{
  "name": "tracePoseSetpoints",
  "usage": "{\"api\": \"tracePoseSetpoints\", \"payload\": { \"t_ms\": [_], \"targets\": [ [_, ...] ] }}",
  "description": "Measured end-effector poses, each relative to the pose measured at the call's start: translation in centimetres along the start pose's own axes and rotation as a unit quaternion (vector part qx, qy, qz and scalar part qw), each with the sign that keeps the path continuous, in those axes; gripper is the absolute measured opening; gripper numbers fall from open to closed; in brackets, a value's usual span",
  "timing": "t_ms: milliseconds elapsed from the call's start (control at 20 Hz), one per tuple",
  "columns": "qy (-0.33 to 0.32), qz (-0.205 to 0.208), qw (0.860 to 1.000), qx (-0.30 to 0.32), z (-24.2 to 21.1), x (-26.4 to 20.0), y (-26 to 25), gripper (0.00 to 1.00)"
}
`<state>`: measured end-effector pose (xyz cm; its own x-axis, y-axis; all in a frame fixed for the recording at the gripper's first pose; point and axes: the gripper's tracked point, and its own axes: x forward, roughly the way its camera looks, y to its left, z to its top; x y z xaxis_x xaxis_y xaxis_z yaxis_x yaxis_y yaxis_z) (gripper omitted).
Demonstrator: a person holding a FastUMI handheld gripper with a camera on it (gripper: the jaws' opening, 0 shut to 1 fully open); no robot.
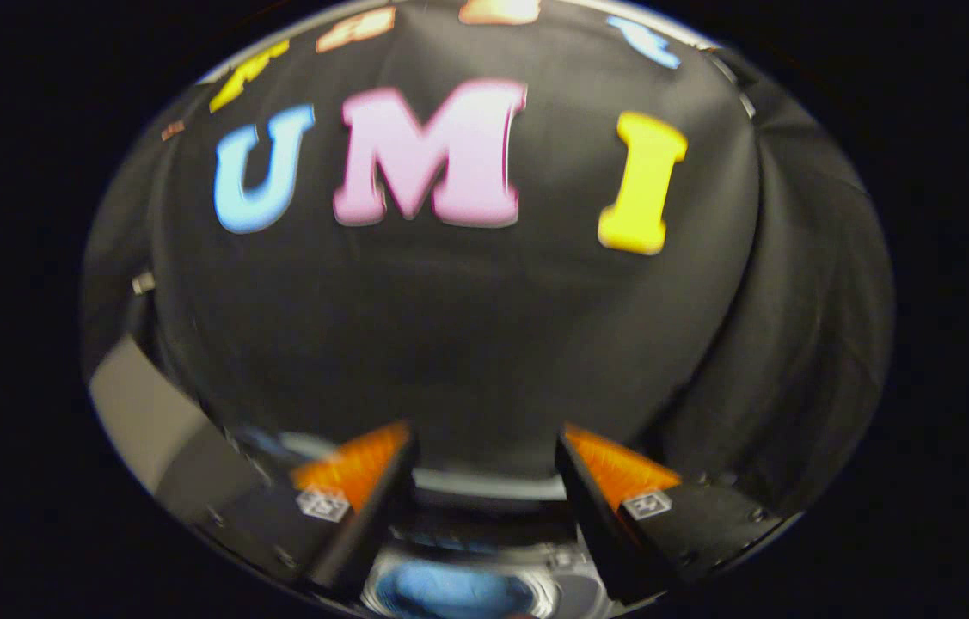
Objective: Put the clothes into the washing machine and then close the washing machine lid.
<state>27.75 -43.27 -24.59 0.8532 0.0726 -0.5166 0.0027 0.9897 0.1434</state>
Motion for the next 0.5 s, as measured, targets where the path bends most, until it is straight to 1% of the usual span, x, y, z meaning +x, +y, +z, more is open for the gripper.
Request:
{"api": "tracePoseSetpoints", "payload": {
  "t_ms": [50,100,150,200,350,500],
  "targets": [
    [-0.001,-0.003,1.0,0.002,-0.4,1.1,0.1,0.98],
    [0.013,0.0,1.0,-0.023,-1.1,1.0,0.3,0.98],
    [0.004,0.0,1.0,-0.017,-0.3,0.4,0.1,0.99],
    [0.004,0.003,1.0,-0.018,-0.4,-0.3,0.6,1.0],
    [-0.011,0.014,0.999,-0.026,0.1,0.4,0.6,1.0],
    [-0.012,0.014,0.999,-0.026,0.0,0.2,0.3,1.0]
  ]
}}
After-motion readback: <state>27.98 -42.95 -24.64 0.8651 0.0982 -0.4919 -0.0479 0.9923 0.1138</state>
